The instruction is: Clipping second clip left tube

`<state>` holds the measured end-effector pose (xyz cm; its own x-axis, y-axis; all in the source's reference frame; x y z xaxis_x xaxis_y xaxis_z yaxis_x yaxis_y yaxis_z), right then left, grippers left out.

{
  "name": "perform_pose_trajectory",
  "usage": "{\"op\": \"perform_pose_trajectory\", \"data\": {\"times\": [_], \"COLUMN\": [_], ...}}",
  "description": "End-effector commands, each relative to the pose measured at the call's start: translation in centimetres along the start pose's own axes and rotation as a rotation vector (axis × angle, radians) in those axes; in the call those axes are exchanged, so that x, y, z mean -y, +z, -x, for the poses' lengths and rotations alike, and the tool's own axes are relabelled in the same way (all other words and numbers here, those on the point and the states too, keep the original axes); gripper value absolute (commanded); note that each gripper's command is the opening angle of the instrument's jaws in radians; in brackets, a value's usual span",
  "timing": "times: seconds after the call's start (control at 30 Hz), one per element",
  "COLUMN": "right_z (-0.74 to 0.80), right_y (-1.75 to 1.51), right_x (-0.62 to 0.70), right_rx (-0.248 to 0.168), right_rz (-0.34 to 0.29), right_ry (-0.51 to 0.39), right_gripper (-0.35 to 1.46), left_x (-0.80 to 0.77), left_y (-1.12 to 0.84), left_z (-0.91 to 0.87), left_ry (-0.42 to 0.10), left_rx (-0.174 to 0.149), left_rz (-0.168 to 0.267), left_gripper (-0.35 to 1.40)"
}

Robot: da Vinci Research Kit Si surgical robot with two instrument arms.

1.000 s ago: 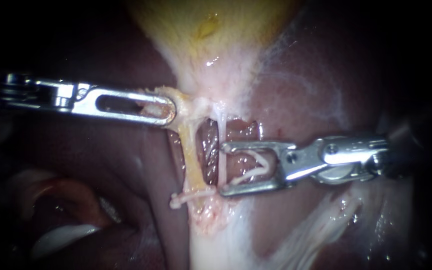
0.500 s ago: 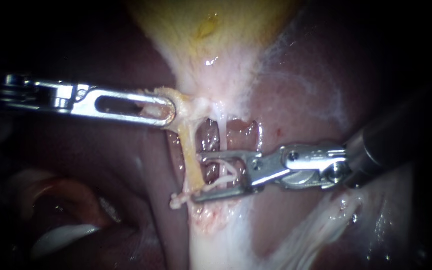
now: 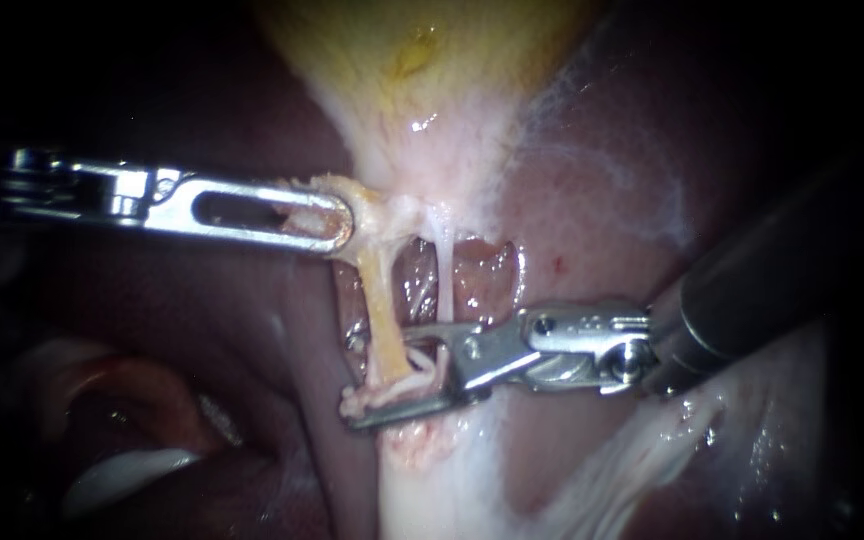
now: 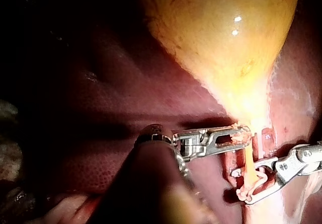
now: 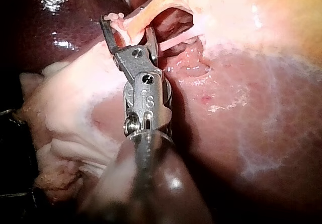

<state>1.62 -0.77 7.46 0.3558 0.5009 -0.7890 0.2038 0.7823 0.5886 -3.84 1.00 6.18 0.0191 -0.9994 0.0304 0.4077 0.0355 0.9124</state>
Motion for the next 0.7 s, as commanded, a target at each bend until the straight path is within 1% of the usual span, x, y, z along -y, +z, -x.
{"op": "perform_pose_trajectory", "data": {"times": [0.03,0.23,0.3,0.37,0.43,0.47,0.57,0.6,0.7], "right_z": [0.0,0.03,0.04,0.04,0.05,0.05,0.05,0.03,0.0], "right_y": [0.02,0.11,0.11,0.1,0.07,0.05,-0.01,-0.03,-0.08], "right_x": [0.0,-0.01,-0.02,-0.02,-0.03,-0.03,-0.02,-0.03,-0.04], "right_rx": [-0.002,0.0,0.0,-0.001,-0.002,-0.003,-0.004,-0.005,-0.007], "right_rz": [-0.009,-0.01,-0.01,-0.006,0.0,-0.001,-0.002,-0.003,-0.005], "right_ry": [0.002,0.017,0.028,0.058,0.094,0.123,0.189,0.208,0.246], "right_gripper": [0.41,0.39,0.36,0.31,0.18,0.02,-0.3,-0.35,-0.35], "left_x": [-0.01,0.0,0.0,0.0,0.0,0.0,0.0,0.0,0.0], "left_y": [0.01,0.02,0.02,0.02,0.02,0.02,0.02,0.02,0.02], "left_z": [0.0,0.0,0.0,0.0,0.0,0.0,0.0,0.0,0.0], "left_ry": [0.0,0.0,0.0,0.0,0.0,0.0,0.0,0.0,0.0], "left_rx": [0.0,0.001,0.001,0.001,0.001,0.001,0.0,0.0,0.0], "left_rz": [0.0,0.001,0.001,0.001,0.001,0.001,0.001,0.001,0.001], "left_gripper": [-0.35,-0.35,-0.35,-0.35,-0.35,-0.35,-0.35,-0.35,-0.35]}}
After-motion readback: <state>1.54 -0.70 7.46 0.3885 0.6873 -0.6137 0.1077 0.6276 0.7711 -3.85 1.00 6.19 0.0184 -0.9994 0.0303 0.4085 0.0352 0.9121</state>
